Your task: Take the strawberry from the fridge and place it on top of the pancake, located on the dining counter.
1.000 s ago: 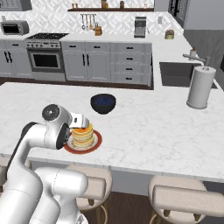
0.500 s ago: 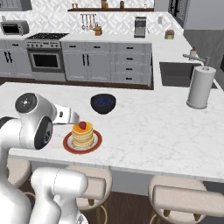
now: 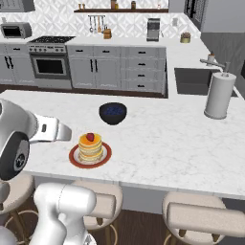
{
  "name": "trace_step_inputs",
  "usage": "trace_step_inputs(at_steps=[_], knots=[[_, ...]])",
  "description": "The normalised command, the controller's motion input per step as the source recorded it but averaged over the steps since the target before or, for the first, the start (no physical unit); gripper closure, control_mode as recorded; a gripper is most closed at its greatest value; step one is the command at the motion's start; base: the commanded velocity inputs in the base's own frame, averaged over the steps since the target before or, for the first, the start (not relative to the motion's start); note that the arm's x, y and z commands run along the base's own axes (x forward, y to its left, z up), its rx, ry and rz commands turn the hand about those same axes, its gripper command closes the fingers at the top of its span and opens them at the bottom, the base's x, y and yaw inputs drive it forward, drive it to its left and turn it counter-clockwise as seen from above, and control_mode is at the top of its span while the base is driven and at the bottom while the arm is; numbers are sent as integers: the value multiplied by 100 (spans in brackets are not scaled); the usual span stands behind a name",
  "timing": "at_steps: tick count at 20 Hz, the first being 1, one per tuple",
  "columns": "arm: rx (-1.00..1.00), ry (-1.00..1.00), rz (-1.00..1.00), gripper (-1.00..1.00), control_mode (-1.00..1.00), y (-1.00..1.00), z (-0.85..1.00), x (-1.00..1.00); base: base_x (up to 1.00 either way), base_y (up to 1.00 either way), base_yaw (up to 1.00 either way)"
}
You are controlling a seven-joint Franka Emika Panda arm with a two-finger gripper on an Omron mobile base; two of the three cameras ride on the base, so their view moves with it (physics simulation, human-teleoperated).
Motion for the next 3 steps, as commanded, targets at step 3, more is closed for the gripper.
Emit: trace_step_inputs(at_steps=[3], knots=[[7,-40,0,-100,-100,0,1,-21,0,0,0]])
